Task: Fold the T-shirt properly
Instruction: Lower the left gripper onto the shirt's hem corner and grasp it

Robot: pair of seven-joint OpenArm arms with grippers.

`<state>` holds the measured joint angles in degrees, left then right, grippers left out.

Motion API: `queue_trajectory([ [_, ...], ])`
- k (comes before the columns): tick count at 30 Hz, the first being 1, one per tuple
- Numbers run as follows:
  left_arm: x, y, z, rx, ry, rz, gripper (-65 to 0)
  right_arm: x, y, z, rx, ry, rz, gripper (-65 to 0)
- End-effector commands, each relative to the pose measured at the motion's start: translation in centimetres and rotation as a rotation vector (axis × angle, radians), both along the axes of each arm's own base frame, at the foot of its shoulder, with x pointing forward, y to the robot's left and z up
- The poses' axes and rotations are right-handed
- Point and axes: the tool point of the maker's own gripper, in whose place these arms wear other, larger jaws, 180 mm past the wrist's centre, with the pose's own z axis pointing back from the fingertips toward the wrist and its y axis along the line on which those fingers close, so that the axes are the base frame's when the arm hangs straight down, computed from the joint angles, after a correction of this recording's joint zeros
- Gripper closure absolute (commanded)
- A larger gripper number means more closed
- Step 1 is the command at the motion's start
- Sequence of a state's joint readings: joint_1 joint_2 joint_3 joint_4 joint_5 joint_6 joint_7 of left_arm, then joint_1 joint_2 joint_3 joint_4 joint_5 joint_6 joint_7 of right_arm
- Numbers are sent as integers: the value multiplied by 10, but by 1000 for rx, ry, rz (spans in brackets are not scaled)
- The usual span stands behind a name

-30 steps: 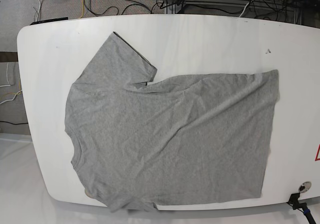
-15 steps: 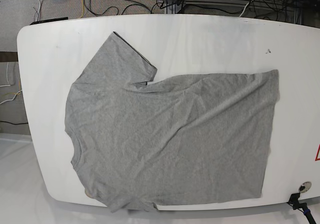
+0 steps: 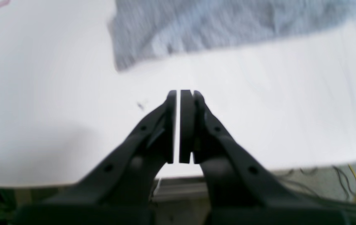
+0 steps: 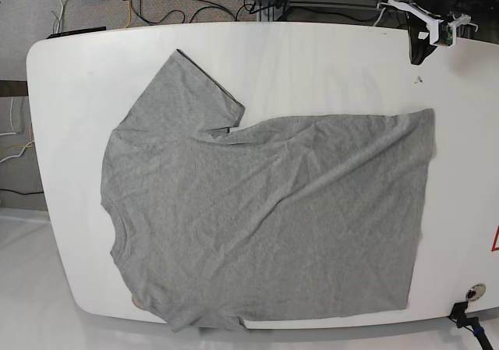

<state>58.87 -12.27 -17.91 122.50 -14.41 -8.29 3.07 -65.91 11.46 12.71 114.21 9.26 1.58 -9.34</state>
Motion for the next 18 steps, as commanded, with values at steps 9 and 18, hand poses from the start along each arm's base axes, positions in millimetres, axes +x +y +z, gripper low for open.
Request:
queue_trajectory([
  [9, 14, 0, 2, 9, -10, -16, 0, 65, -10, 22, -1, -185, -60, 0],
  [18, 33, 25, 9, 64, -24, 45, 0, 90, -13, 27, 267, -167, -170, -92],
])
